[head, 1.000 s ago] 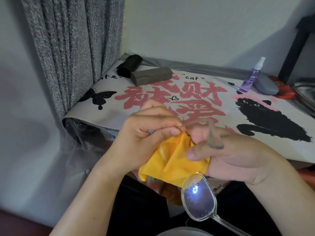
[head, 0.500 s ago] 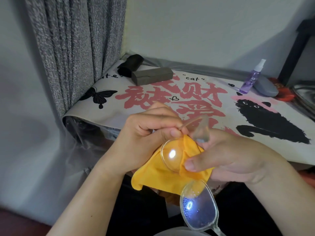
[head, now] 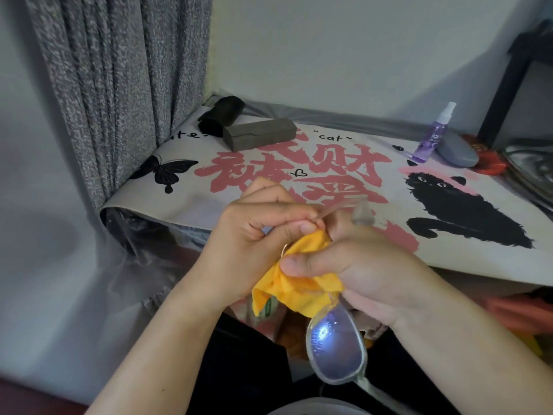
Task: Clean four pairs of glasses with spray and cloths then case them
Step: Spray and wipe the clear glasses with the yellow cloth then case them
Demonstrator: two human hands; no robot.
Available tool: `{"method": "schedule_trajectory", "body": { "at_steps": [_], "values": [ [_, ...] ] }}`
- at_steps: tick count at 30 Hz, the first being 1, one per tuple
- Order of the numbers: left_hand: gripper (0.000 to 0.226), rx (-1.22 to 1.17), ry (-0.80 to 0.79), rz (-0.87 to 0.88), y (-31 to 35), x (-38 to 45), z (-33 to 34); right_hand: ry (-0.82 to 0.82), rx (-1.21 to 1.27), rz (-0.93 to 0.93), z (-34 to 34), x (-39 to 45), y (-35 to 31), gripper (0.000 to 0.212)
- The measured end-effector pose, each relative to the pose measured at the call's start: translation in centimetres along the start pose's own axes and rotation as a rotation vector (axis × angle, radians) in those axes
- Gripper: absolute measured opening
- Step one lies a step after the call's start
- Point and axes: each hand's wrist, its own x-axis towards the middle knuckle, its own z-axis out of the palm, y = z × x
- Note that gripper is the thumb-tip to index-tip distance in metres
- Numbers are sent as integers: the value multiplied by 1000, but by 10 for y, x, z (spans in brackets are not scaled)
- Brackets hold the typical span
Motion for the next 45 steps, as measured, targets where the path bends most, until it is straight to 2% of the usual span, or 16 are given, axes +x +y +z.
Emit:
{"method": "schedule_trajectory", "body": {
  "at_steps": [3, 7, 11, 13, 15, 20, 24, 29, 34, 38, 41, 43, 45],
  "values": [
    [13, -38, 28, -46, -1, 0, 4, 137, 27, -51, 0, 0, -2, 40],
    [12, -116, 43, -137, -4, 1, 3, 207, 128, -105, 1, -5, 1, 34],
    [12, -55, 68, -96, -4, 0, 4, 269, -14, -140, 6, -12, 6, 22],
    [13, -40, 90, -53, -3, 0, 7, 290, -72, -157, 5, -17, 4, 36],
    [12, -33, 111, -12, -2, 0, 8, 234, -81, -161, 1, -24, 1, 37],
    [9, -27, 109, 35, 2, 1, 11, -140, -53, -7, -21, -35, -7, 31],
    [9, 18, 68, 86, 3, 0, 13, -185, -133, 51, -30, -23, -6, 39],
    [13, 37, 66, 31, 1, -1, 17, -73, -169, -76, -12, -9, -6, 53],
    [16, 29, 80, -1, -6, -4, 20, 108, -36, -68, -15, -6, -1, 55],
    [16, 34, 146, 16, -9, -3, 20, 300, -36, -114, -23, -9, 4, 50],
    [12, 146, 180, 98, -7, -1, 22, 339, -113, -157, -26, -11, 8, 51],
    [15, 228, 229, 162, -7, -2, 25, 378, -157, -170, -32, -13, 10, 40],
    [14, 263, 328, 165, -12, -4, 20, 534, -235, -189, -46, -16, 10, 29]
  ]
}}
